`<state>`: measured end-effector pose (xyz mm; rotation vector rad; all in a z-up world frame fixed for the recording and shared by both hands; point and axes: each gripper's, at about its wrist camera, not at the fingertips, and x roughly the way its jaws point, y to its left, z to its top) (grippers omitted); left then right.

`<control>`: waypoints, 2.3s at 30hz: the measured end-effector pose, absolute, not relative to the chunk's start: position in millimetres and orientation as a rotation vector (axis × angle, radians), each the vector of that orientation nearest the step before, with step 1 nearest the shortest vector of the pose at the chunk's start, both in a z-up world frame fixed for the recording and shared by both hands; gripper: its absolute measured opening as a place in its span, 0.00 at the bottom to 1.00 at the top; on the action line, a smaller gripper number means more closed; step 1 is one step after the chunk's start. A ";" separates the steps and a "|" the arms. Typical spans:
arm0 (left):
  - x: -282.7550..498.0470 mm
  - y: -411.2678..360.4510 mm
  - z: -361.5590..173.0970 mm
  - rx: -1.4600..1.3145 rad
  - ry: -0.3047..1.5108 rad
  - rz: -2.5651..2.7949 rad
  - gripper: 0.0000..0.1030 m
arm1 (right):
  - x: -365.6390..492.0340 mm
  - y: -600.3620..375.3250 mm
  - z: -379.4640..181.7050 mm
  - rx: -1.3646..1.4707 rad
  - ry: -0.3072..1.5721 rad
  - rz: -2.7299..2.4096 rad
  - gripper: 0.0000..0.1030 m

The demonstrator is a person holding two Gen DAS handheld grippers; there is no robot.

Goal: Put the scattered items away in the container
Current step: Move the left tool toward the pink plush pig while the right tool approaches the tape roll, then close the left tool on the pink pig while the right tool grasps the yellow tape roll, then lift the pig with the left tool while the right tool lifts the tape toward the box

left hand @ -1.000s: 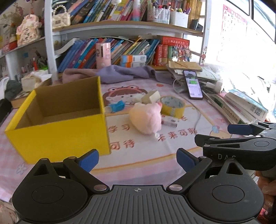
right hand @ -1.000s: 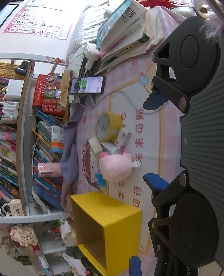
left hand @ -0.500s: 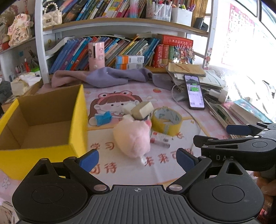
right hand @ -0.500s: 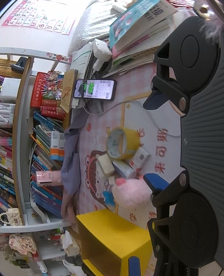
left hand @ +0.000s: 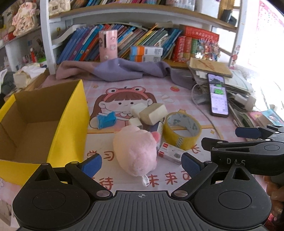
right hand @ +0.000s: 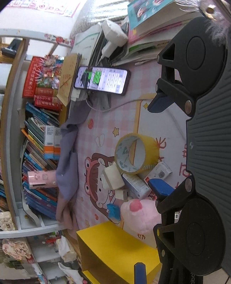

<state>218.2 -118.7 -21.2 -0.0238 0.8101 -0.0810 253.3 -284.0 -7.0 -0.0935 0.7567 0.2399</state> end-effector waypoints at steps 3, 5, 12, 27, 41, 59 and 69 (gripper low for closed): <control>227.8 -118.0 -26.2 -0.036 0.837 -0.058 0.93 | 267.4 -284.5 -12.3 -0.096 0.779 0.264 0.81; 233.9 -118.1 -29.8 -0.042 0.852 -0.047 0.93 | 276.3 -284.1 -15.4 -0.096 0.791 0.278 0.82; 256.8 -118.3 -45.0 -0.056 0.920 -0.016 0.90 | 307.9 -279.6 -29.1 -0.112 0.845 0.311 0.84; 292.5 -117.1 -75.8 -0.058 1.031 0.008 0.88 | 358.6 -260.2 -61.8 -0.164 0.973 0.390 0.88; 308.1 -115.4 -87.2 -0.087 1.068 -0.017 0.69 | 378.1 -258.0 -73.7 -0.164 1.004 0.406 0.86; 289.4 -114.3 -62.3 -0.062 0.943 0.000 0.58 | 367.1 -262.8 -58.7 -0.151 0.934 0.396 0.78; 268.2 -121.8 -52.9 -0.036 0.896 -0.035 0.58 | 345.8 -268.0 -45.9 -0.140 0.891 0.393 0.78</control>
